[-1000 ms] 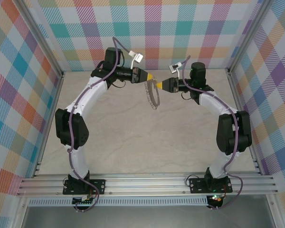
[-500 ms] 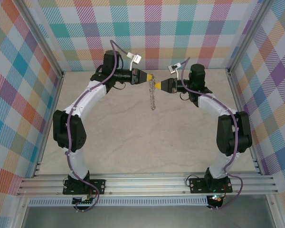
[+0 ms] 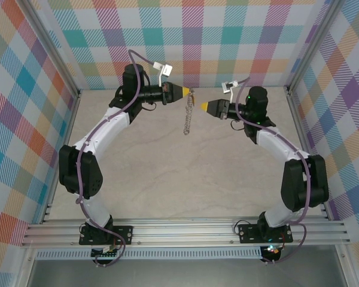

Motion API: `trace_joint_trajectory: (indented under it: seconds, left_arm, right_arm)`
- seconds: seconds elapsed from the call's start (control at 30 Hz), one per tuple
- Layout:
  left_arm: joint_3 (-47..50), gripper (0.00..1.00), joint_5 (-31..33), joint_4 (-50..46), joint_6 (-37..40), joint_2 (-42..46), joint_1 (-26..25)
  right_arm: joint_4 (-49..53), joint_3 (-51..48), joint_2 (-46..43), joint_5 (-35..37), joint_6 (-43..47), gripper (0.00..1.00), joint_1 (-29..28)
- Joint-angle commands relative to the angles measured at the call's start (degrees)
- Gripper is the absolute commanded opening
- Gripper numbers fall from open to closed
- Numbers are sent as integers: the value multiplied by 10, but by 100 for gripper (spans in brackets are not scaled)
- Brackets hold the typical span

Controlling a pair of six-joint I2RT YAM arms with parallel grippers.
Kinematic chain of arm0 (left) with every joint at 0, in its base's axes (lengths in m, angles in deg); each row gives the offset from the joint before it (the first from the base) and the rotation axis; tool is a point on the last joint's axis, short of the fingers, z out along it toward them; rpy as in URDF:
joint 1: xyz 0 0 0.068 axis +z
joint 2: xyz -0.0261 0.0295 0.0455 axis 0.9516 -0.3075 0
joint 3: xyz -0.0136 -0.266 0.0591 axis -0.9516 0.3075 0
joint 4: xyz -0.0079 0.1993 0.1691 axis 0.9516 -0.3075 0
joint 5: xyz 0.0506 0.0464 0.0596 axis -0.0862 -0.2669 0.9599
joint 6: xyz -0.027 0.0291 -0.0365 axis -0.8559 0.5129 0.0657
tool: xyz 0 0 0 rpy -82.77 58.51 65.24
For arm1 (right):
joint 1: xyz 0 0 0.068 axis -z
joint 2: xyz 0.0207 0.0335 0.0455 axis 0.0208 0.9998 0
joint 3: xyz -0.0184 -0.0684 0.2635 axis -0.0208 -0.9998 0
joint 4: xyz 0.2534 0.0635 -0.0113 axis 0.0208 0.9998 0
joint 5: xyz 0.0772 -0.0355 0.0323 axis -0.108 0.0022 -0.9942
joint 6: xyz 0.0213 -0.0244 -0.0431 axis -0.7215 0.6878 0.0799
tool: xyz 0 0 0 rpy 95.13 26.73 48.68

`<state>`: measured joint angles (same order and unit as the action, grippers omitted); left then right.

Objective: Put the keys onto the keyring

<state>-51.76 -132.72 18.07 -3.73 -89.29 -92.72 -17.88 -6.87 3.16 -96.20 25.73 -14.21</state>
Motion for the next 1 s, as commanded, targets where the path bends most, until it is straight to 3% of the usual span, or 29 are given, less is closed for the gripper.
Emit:
trace_joint_trajectory:
  seconds: [0.0,0.13,0.37,0.97]
  left_arm:
    - [8,0,-4,45,-7,27,-1]
    - [10,0,1,57,-12,30,-1]
    - [15,0,6,89,-42,32,-2]
    - [27,0,1,112,-69,38,-5]
  right_arm:
    - [-35,-19,-26,83,-16,42,-1]
    - [-44,-38,-40,141,-13,49,-13]
    - [24,-46,-59,261,88,51,-68]
    - [99,22,-56,326,188,51,-129]
